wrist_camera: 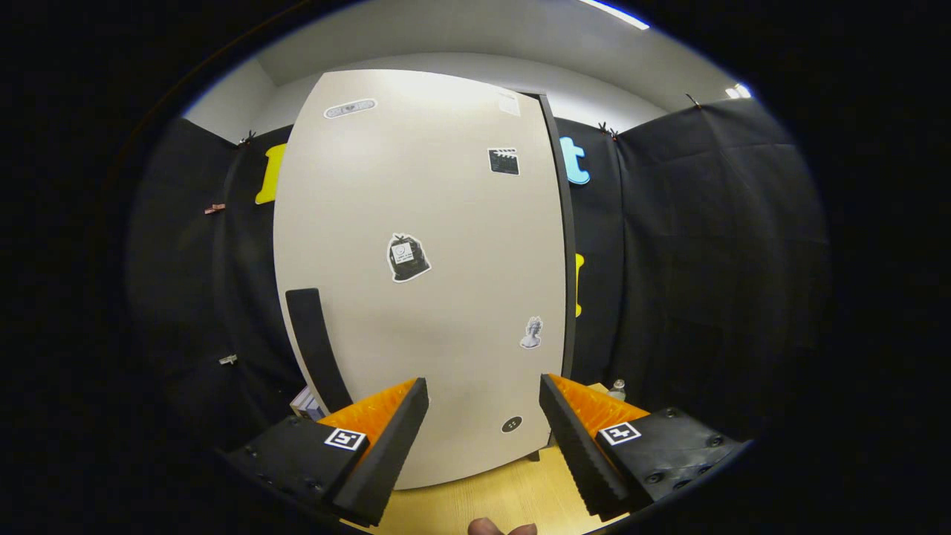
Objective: Open the shoe cabinet door, grab the shoes and put them into the shoe cabinet, then close the shoe cabinet door.
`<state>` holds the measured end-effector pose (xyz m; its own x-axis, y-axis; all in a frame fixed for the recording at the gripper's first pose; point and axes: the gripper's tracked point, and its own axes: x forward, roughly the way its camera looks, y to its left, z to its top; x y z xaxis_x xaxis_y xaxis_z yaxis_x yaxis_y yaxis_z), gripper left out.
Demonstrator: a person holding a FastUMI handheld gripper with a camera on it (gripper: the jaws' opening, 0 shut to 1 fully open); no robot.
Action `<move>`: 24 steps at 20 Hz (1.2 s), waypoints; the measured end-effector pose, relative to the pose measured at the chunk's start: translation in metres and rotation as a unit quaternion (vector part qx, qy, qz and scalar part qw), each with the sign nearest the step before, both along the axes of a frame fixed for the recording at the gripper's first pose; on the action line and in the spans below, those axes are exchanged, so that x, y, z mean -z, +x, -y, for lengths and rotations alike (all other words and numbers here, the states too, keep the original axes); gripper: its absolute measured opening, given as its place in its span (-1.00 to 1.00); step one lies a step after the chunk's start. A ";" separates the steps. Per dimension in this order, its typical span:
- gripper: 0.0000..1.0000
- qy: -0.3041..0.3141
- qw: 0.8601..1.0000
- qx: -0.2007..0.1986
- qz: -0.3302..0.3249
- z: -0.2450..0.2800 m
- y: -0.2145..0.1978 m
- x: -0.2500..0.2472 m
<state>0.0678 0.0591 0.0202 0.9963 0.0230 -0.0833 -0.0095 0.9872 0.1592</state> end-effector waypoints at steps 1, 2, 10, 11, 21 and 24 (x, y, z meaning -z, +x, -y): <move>0.95 0.002 1.000 0.001 -0.001 0.001 0.000 0.001; 0.96 0.004 1.000 0.002 -0.002 0.002 0.000 0.001; 0.95 0.006 1.000 0.002 -0.001 0.007 0.001 0.000; 0.95 0.007 1.000 0.003 -0.002 0.008 0.000 0.001; 0.95 0.009 1.000 0.006 -0.001 0.011 -0.001 0.001; 0.96 0.009 1.000 0.006 -0.002 0.010 0.000 0.002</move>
<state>0.0681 0.0488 0.0184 0.9961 0.0119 -0.0875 0.0039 0.9841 0.1776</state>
